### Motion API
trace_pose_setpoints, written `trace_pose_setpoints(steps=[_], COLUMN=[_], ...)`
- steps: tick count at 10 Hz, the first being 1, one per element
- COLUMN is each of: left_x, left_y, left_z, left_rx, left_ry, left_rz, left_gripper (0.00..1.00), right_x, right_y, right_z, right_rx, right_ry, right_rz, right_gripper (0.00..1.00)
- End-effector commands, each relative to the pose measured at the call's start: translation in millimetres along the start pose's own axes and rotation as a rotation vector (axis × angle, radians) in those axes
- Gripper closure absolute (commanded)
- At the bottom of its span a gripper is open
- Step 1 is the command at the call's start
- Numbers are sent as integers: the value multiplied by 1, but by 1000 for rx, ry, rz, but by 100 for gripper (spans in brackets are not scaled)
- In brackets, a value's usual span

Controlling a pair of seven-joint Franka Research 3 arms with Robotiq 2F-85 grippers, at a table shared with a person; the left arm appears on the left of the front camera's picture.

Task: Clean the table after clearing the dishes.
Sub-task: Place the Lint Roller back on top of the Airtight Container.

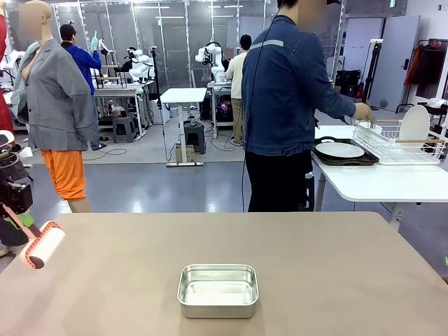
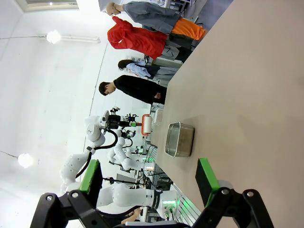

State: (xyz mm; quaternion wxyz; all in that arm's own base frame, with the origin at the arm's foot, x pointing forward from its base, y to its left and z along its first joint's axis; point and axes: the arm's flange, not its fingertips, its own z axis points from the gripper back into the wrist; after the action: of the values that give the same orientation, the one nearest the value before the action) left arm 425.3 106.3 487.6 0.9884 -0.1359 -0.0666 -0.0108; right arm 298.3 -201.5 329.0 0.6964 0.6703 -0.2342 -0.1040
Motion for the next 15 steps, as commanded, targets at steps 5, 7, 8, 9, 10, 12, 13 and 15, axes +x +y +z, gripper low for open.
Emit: trace_pose_setpoints(steps=[5, 7, 8, 9, 10, 12, 13, 15], left_x=[23, 25, 19, 8, -5, -40, -57, -74], left_y=[-137, -226, -272, -315, -346, -394, -409, -421], left_z=[49, 53, 44, 26, 7, -26, -33, -27], left_rx=[269, 344, 384, 409, 406, 389, 389, 355], left_ry=[-17, 25, 65, 108, 157, 191, 183, 118], left_rz=[-441, -699, -844, -992, -1109, -1301, -1396, -1439], left_gripper=[80, 80, 80, 80, 80, 80, 80, 80], right_x=[-3, -3, -3, -3, -3, -3, -3, -3], right_y=[2, 2, 2, 2, 2, 2, 2, 2], right_z=[0, 0, 0, 0, 0, 0, 0, 0], right_rx=[6, 6, 6, 6, 6, 6, 6, 6], right_ry=[-1, -1, -1, -1, -1, -1, -1, -1], right_rz=[4, 4, 4, 4, 4, 4, 4, 4], right_gripper=[0, 0, 0, 0, 0, 0, 0, 0])
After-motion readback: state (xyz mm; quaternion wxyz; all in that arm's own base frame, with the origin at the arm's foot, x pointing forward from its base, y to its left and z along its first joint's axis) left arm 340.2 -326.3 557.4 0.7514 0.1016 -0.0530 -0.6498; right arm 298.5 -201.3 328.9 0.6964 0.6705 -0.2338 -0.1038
